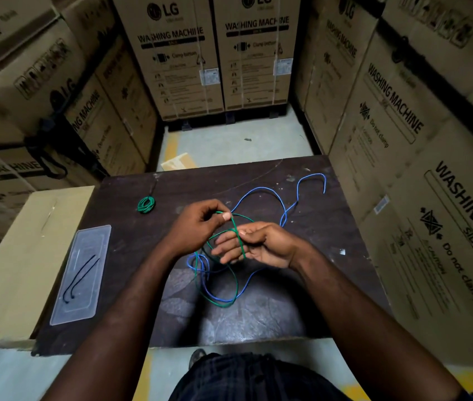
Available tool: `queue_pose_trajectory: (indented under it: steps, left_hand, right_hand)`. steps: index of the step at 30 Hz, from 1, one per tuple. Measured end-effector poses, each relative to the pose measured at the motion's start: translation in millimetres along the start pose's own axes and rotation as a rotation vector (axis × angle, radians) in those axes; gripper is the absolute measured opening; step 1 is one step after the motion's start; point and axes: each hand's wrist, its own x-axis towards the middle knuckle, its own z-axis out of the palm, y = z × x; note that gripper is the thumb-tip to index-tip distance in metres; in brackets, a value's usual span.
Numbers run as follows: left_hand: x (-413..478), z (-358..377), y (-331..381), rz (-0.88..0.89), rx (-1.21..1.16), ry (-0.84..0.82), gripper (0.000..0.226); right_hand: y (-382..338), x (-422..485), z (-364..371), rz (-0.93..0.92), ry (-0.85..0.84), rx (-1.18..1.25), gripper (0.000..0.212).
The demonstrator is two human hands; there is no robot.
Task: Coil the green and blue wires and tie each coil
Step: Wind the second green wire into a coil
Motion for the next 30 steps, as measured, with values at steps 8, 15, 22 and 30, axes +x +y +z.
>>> queue_pose_trajectory:
  steps: [8,15,22,30]
  left_hand:
    - [2.2,-4.6,-1.3,-0.018,-0.080,-0.097,0.008]
    - [2.2,-5.2,0.3,-0.016,-0.139,-0.142,0.009]
    - [6.2,-6.2,-8.6,-0.037,-0.195,-0.143,0.005]
    - [-1.1,15.6,-28.6,-0.145,-0.333,-0.139,0.015]
  right_hand:
    - [6.7,-6.5,1.1,-0.083,0.030,0.055,0.036]
    - [7.3,-6.7,14.6,-0.128,0.062,0.061,0.022]
    - [10.1,-5.5,16.7,-0.093,0.020,0.075,0.024]
    - [4.6,-7.2,20.7,-0.175,0.093,0.189,0.032]
